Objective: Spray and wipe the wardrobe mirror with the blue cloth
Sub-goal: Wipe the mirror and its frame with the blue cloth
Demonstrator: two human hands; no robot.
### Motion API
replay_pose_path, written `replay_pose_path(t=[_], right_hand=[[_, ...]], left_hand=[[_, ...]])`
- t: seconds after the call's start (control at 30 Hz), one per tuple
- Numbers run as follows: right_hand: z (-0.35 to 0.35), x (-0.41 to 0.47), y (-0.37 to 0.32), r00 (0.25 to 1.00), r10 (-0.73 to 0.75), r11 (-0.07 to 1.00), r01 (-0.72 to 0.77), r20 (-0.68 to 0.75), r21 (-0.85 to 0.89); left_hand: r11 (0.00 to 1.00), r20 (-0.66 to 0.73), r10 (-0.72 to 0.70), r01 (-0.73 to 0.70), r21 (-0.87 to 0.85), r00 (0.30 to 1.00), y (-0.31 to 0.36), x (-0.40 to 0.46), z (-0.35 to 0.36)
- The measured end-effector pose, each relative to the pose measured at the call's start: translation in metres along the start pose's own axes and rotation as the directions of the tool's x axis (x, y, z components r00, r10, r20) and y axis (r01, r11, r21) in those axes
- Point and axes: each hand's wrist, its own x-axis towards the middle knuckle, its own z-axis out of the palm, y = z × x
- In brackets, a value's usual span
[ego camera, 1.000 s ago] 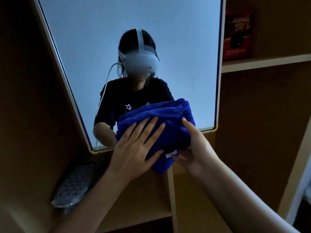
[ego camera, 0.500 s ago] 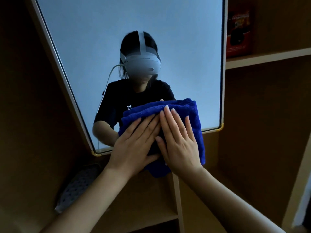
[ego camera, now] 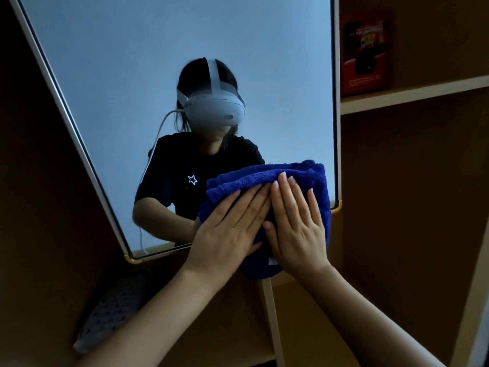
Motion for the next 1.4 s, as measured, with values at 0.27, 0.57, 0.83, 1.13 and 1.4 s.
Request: replay_pose_path(t=[0.27,0.57,0.83,1.13,1.4], right_hand=[[-0.003,-0.014,0.027,0.989,0.146,0.989,-0.146,-0.008,0.018],[-0.031,-0.019,-0.029,0.516,0.856,0.441,-0.773,0.046,0.455],[-0.049,0.03,-0.034,-0.052,0.795,-0.519,-0.573,0.604,0.634],[-0.047,0.042,-0.059,-0.209,0.75,-0.645,-0.441,0.627,0.624],[-0.052,0.043,-0.06,-0.231,0.706,-0.689,-0.444,0.67,0.573]], left_hand=[[0.999,-0.103,0.049,-0.05,-0.006,0.993,0.026,0.032,0.001],[0.999,-0.121,0.037,-0.039,-0.013,0.992,0.032,0.034,0.004],[0.995,-0.071,0.058,-0.063,-0.074,0.996,0.024,0.028,-0.001],[0.983,-0.122,0.115,-0.131,-0.131,0.986,0.011,0.008,-0.006],[0.98,-0.122,0.101,-0.12,-0.16,0.987,0.007,0.001,-0.003]])
